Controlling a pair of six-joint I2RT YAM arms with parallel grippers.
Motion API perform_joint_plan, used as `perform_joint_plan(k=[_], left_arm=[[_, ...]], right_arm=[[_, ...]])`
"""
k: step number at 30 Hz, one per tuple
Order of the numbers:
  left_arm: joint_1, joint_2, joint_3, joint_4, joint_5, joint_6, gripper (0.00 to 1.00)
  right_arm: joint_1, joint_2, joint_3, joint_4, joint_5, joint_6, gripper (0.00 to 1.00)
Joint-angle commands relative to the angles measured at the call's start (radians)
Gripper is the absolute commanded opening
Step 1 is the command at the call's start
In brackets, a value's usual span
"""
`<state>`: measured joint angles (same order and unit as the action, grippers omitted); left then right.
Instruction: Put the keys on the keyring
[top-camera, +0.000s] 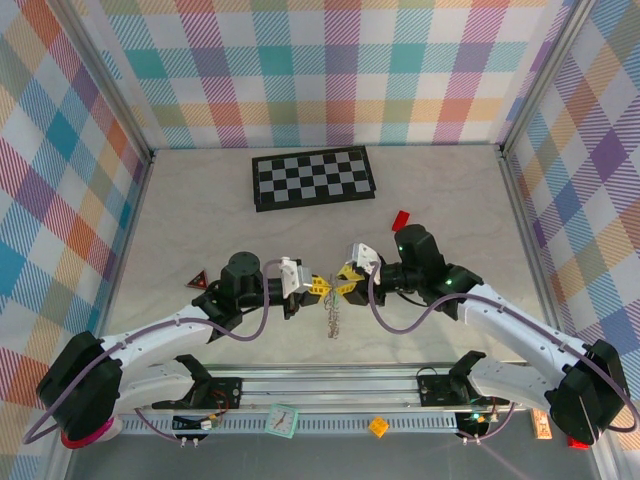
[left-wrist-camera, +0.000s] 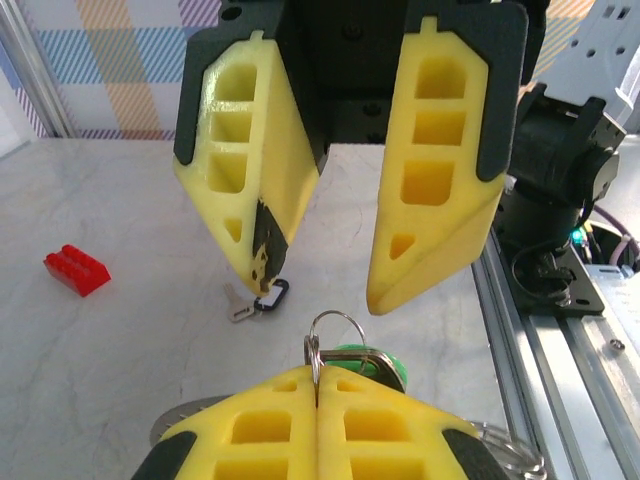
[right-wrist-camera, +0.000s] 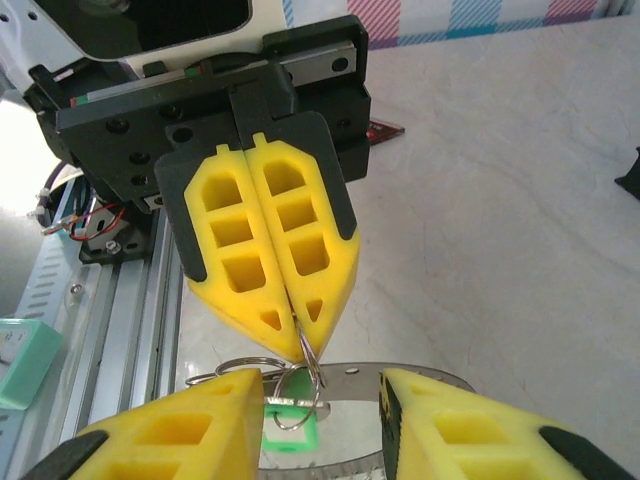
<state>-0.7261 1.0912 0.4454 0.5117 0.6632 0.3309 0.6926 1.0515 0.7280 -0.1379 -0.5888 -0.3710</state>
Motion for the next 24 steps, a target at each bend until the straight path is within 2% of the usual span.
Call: perform_joint_plan(k=[1, 8, 15, 19, 22, 24], left_arm=[[-0.008, 0.003, -0.008, 0.097, 0.042, -0.021, 0.00], [-0.009, 0.008, -0.005, 0.103, 0.046, -0.023, 0.00], [-0.008, 0.013, 0.002, 0.114, 0.057, -0.029, 0.00], [-0.008, 0.011, 0.000, 0.116, 0.059, -0.029, 0.00], [-0.009, 0.009, -0.003, 0.128, 0.059, -0.039, 0.00], [-0.009, 0.009, -0.003, 0.129, 0.054, -0.041, 0.00]], right_arm=[[-0.008, -0.004, -0.015, 0.052, -0.045, 0.012, 0.35], [-0.007, 0.015, -0.022, 0.063, -0.040, 0.010, 0.32], [-0.007, 0.051, -0.018, 0.071, -0.049, 0.014, 0.25], [-0.007, 0.058, -0.013, 0.065, -0.060, 0.012, 0.16], [-0.007, 0.061, -0.004, 0.059, -0.083, 0.002, 0.03], [-0.008, 0.062, 0.016, 0.033, -0.099, -0.017, 0.00]])
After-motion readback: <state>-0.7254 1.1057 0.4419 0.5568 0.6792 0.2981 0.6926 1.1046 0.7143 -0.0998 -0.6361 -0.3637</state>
